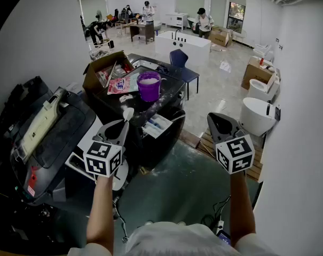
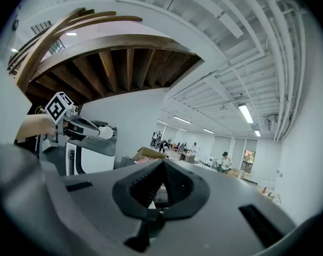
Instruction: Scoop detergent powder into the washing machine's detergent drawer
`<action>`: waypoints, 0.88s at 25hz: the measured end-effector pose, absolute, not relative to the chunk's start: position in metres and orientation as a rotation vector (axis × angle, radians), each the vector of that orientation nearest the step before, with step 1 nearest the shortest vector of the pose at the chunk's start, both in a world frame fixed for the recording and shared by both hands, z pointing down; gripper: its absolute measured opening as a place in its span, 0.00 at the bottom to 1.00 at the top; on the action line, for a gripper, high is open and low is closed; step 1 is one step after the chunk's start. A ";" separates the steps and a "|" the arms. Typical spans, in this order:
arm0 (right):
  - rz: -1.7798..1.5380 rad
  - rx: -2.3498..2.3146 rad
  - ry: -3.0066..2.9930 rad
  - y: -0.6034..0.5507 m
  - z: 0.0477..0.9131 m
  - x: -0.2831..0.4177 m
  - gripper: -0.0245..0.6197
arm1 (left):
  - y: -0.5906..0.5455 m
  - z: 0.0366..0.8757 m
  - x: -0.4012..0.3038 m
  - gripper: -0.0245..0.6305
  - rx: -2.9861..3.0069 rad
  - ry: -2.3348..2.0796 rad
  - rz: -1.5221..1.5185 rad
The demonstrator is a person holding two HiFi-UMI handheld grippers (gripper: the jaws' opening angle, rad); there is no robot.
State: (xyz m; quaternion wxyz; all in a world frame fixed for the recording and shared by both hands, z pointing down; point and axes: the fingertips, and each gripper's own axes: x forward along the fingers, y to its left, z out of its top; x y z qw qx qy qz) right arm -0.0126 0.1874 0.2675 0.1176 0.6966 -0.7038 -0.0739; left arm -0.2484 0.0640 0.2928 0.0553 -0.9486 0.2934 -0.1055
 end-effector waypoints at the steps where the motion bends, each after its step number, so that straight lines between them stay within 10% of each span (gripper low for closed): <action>1: -0.215 2.038 -2.058 0.187 0.268 -0.009 0.04 | 0.064 0.294 -0.245 0.06 -2.880 0.891 -0.324; 22: -0.100 2.008 -2.194 0.133 0.309 0.067 0.04 | 0.007 0.332 -0.213 0.06 -2.860 1.049 -0.409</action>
